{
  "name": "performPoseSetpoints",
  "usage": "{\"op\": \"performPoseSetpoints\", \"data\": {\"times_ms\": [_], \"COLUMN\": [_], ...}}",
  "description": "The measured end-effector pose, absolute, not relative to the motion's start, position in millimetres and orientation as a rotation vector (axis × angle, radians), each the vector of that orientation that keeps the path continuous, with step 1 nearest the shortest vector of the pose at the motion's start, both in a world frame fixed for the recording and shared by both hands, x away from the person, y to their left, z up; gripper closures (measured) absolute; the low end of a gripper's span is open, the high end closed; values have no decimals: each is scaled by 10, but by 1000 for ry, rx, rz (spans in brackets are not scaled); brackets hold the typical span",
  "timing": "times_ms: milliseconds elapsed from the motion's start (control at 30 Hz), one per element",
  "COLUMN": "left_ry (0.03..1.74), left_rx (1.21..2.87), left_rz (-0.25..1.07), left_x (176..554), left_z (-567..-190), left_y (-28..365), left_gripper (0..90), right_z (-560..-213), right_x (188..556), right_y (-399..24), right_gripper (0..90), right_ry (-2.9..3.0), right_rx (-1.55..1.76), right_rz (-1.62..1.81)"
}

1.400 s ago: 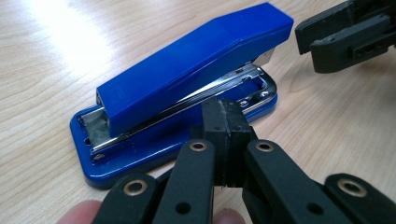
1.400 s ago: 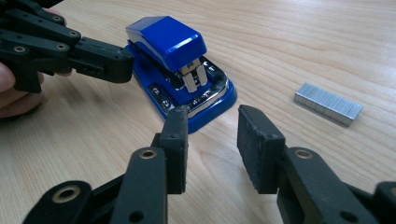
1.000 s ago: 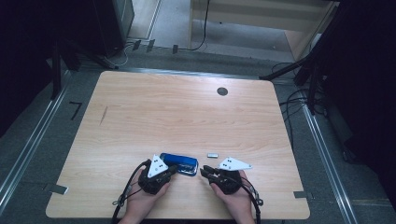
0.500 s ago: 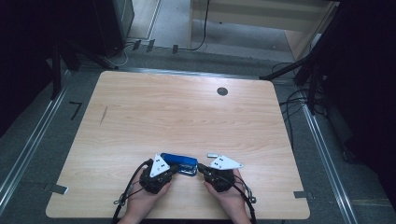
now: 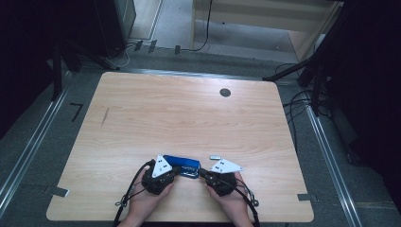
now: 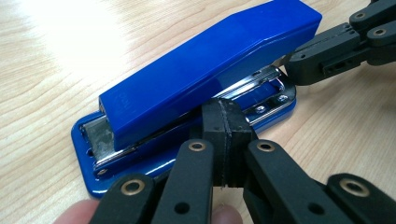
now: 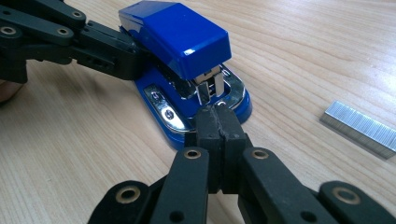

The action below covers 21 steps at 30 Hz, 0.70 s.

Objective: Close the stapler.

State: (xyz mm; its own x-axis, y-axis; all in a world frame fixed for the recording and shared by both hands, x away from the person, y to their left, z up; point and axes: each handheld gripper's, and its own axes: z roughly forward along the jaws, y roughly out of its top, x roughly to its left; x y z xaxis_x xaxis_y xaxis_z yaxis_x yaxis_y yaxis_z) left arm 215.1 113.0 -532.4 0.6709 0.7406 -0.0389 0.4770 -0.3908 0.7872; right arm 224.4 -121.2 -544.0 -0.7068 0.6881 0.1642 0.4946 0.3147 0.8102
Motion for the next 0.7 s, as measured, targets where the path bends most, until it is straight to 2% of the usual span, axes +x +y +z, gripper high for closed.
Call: {"op": "performPoseSetpoints", "data": {"times_ms": [700], "left_ry": [960], "left_rx": [2048], "left_rz": [370], "left_x": [2172], "left_z": [-5325], "left_y": [1194], "left_gripper": [900], "right_z": [-5305], "right_x": [2222], "right_y": [-1216], "right_gripper": [900], "right_ry": [2287], "right_rx": [1085], "right_rz": [1436]}}
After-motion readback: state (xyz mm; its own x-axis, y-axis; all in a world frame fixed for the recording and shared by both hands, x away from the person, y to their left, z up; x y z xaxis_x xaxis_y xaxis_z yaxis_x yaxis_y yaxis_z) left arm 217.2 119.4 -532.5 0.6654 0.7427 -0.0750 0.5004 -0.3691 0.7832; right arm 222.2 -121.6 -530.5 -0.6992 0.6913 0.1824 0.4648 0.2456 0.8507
